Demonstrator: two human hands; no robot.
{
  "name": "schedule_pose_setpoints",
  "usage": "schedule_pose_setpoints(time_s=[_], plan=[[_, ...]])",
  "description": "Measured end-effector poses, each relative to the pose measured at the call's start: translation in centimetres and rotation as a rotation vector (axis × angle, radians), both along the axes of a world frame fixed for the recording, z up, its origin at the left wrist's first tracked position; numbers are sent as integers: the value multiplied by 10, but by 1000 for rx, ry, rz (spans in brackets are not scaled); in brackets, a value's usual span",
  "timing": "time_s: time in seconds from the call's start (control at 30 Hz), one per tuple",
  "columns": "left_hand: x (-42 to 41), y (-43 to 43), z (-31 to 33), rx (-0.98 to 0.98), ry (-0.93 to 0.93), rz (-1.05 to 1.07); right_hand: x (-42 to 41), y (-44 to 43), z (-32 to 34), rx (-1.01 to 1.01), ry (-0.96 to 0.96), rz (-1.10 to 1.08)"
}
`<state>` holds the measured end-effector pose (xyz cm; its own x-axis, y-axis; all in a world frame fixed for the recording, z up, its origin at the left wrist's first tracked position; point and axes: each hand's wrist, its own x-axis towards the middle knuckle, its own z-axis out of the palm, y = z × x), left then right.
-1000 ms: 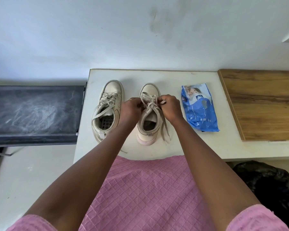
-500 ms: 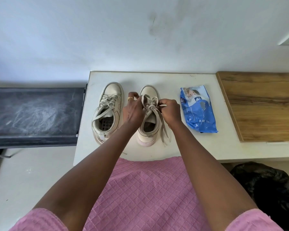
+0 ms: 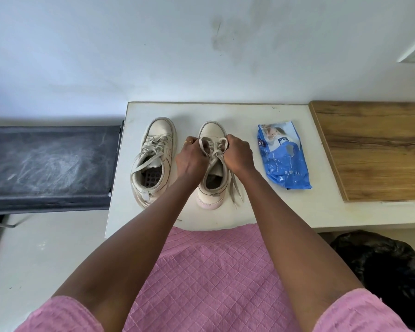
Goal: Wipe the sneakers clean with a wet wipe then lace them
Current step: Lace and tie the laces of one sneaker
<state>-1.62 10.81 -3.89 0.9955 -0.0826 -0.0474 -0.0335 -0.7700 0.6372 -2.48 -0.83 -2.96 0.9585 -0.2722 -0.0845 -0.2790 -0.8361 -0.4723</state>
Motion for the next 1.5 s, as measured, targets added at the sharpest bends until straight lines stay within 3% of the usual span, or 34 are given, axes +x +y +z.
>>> schedule_pose_setpoints(time_s=[0.1, 0.2, 0.47, 0.53, 0.67, 0.73, 0.8, 0.97, 1.07, 1.17, 1.3, 1.37, 1.5], plan=[[2, 0, 1, 82, -12, -41, 1, 1, 0, 33, 17, -12], [2, 3, -4, 72, -17, -57, 0, -5, -3, 202, -27, -133], [-17, 23, -12, -390, 11, -51, -22, -8, -8, 373, -141, -193], [-17, 23, -9, -418, 24, -50, -23, -10, -6, 394, -153, -193], [-9, 17, -4, -264, 0, -64, -17, -9, -2, 425, -77, -118], [-9, 11, -3, -129, -48, -76, -12, -9, 1, 341, -13, -39], [-11, 8, -3, -123, -44, -38, -11, -8, 1, 334, 20, -28], [-13, 13, -15, -384, 89, 62, -16, -10, -14, 638, -6, -189], [-14, 22, -18, -455, 137, -8, -19, -17, -15, 821, 19, -200], [-16, 26, -20, -429, 99, -89, -18, -18, -12, 759, 21, -168], [-14, 20, -17, -490, 155, 24, -11, -10, -5, 479, -35, -139], [-12, 15, -14, -432, 124, 59, -9, -6, -3, 381, -36, -111], [-15, 5, -11, -432, 139, 188, -11, -5, -8, 486, -23, -229]])
